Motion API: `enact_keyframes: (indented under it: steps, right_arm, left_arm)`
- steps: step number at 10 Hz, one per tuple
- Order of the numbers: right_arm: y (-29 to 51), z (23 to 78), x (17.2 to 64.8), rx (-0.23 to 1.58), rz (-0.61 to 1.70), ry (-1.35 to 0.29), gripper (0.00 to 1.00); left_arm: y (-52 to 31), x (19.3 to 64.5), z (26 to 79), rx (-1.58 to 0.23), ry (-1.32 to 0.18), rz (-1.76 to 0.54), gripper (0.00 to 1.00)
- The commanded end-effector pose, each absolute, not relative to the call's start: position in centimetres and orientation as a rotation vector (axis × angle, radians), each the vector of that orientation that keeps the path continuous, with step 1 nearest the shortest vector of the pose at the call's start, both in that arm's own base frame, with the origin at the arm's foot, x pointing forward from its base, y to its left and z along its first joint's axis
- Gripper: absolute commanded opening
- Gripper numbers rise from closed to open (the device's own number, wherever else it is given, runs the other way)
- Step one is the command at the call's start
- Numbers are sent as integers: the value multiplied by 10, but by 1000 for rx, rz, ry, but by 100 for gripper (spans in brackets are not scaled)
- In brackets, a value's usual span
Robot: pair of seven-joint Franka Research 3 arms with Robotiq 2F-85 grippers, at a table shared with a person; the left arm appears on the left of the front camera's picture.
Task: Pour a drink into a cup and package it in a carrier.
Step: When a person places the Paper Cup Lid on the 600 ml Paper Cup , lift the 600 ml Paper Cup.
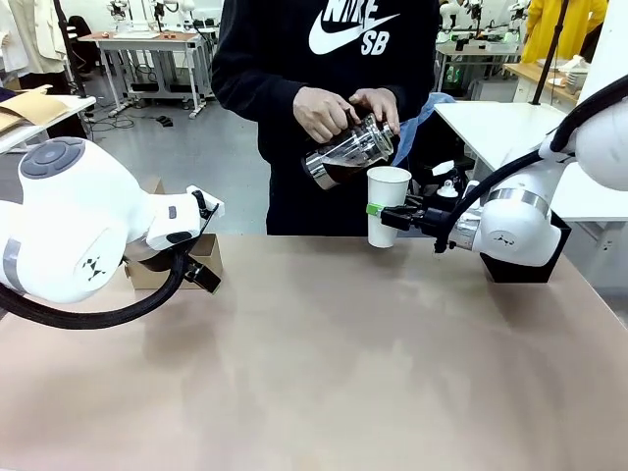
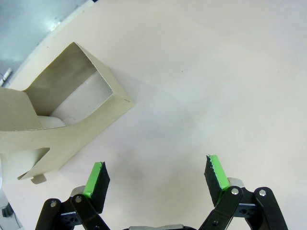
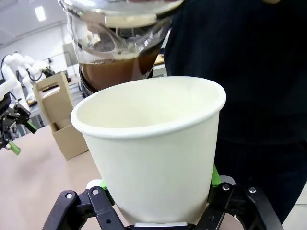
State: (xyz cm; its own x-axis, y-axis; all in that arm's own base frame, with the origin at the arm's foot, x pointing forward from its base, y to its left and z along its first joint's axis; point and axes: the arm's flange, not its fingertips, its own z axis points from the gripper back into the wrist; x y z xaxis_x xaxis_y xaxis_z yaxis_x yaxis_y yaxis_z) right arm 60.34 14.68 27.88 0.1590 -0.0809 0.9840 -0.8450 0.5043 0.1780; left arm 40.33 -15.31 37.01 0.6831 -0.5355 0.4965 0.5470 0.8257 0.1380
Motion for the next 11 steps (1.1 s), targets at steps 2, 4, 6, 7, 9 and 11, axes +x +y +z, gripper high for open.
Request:
enact_keyframes:
  steps: [2,4,6,7,9,11]
  right_arm:
    - [151,281,602,903,654,-1313,80]
    - [151,281,602,903,654,-1313,80]
    - [151,281,602,903,654,-1313,80]
    - [151,281,602,903,654,-1313,80]
    - [151,281,602,903,654,-1313,80]
    - [151,281,602,903,654,-1313,80]
  left_arm:
    - [-152,403,370,-25,-550,-605,100]
    - [-152,403,370,-25,-550,-605,100]
    - [-152,403,370,-25,-550,-605,100]
    - [-152,403,370,-25,-550,-605,100]
    - [-152,403,370,-25,-550,-605,100]
    - [-152,403,370,-25,-550,-605,100]
